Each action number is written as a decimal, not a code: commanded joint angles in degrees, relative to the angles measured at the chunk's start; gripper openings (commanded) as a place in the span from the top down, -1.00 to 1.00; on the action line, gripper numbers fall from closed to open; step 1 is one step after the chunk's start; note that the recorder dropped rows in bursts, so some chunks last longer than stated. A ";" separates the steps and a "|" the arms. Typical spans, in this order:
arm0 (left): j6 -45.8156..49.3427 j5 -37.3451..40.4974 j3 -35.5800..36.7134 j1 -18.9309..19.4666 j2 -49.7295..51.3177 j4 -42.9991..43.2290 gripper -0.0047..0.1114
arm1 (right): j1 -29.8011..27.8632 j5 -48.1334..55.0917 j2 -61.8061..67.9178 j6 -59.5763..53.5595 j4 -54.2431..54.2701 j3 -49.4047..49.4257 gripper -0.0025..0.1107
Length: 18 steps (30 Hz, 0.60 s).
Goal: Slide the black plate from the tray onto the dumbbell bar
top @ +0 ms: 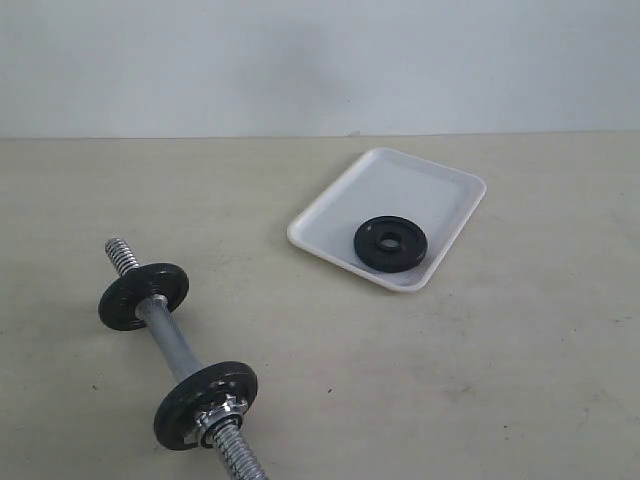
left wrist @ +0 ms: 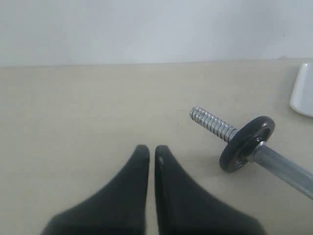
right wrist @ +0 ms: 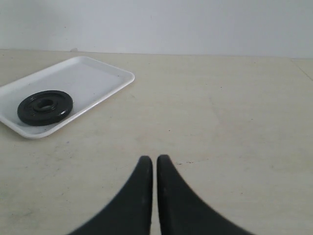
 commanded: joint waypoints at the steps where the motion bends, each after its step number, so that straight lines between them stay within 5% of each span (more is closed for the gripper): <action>1: -0.40 0.10 -0.13 0.10 -0.20 0.05 0.84 | 0.21 -0.56 -0.27 -0.18 -0.48 -0.06 0.93; 8: -0.40 0.10 -0.13 0.10 -0.20 0.05 0.84 | 0.21 -15.35 -0.27 -1.52 -0.98 -0.06 0.93; 18: -0.40 0.10 -0.13 0.10 -0.20 0.05 0.84 | 0.21 -79.13 -0.27 -1.91 -0.88 -0.06 0.93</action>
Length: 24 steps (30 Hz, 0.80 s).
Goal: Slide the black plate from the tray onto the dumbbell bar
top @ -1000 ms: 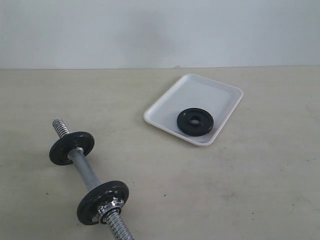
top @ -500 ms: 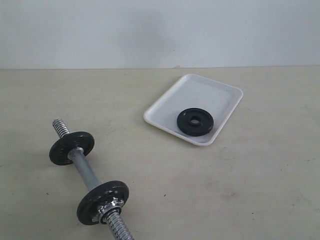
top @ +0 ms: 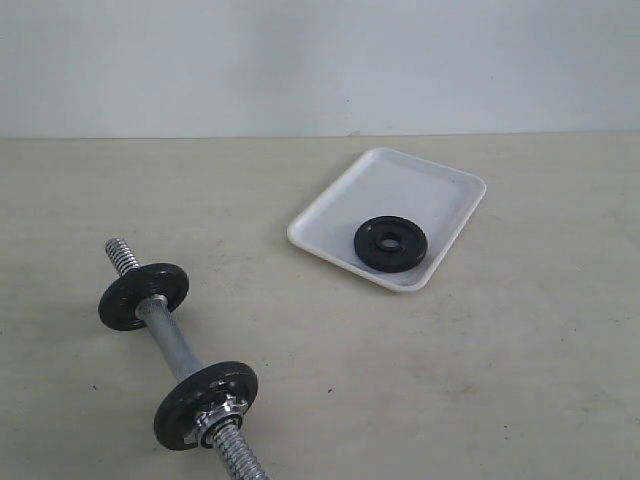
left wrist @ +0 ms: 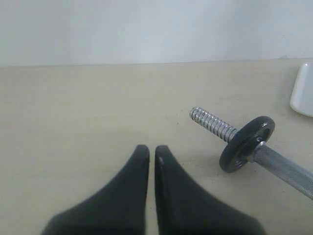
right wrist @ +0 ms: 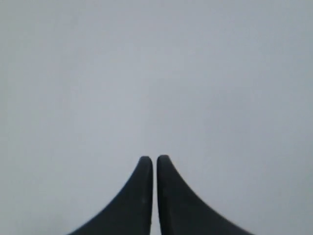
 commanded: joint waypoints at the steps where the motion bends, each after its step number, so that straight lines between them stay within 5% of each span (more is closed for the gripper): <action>1: -0.40 0.10 -0.13 0.10 -0.20 0.05 0.84 | 0.21 -29.28 -0.14 -0.39 -0.29 -0.06 0.93; 15: -0.40 0.10 -0.13 0.10 -0.20 0.05 0.84 | 0.21 -32.62 -0.14 15.81 1.68 -3.15 0.93; 17: -0.40 0.10 -0.13 0.10 -0.20 0.05 0.84 | 0.21 -18.26 -0.14 15.93 -1.46 -8.59 0.93; 20: -0.40 0.10 -0.13 0.10 -0.20 0.05 0.84 | 0.21 17.68 0.05 17.12 -11.14 -22.02 0.93; 24: -0.40 0.10 -0.13 0.10 -0.20 0.05 0.84 | 0.21 42.46 7.87 17.85 -13.55 -38.68 0.93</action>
